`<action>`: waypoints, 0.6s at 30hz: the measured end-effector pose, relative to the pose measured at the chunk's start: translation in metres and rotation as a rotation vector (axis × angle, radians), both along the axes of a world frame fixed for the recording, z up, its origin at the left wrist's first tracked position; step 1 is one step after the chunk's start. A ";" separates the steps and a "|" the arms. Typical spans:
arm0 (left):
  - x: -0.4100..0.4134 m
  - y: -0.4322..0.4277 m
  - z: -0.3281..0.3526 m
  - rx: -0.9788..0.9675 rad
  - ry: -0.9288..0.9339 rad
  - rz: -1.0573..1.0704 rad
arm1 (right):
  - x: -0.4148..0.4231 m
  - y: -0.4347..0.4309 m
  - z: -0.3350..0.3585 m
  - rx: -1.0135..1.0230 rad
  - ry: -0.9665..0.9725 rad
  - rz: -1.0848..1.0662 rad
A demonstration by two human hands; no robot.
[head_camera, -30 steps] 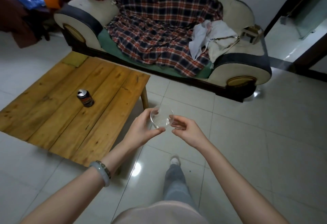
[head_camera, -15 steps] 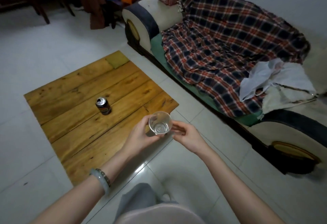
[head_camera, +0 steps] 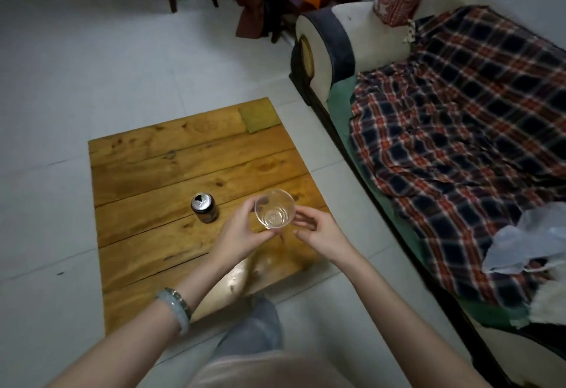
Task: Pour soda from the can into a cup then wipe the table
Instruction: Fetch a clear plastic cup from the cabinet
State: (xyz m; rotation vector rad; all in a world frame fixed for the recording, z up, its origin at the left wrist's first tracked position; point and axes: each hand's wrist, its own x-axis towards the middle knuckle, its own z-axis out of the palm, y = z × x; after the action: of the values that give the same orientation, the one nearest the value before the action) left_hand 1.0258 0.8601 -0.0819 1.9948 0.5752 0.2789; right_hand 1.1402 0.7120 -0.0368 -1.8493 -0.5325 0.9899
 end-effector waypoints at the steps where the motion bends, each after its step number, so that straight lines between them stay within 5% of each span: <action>1: 0.009 0.008 -0.002 -0.001 0.003 0.017 | 0.012 0.011 -0.001 -0.003 0.010 0.013; 11: 0.068 0.069 -0.044 -0.043 0.096 0.187 | 0.093 0.097 -0.038 -0.108 0.121 0.136; 18: 0.090 0.083 -0.101 -0.100 0.142 0.350 | 0.129 0.137 -0.096 -0.087 0.015 0.319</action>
State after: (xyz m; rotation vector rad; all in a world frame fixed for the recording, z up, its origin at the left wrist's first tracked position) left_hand 1.1155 0.9428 -0.1825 1.8208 1.0123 0.3156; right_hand 1.2692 0.8491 -0.1328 -1.8668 -0.8038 1.2531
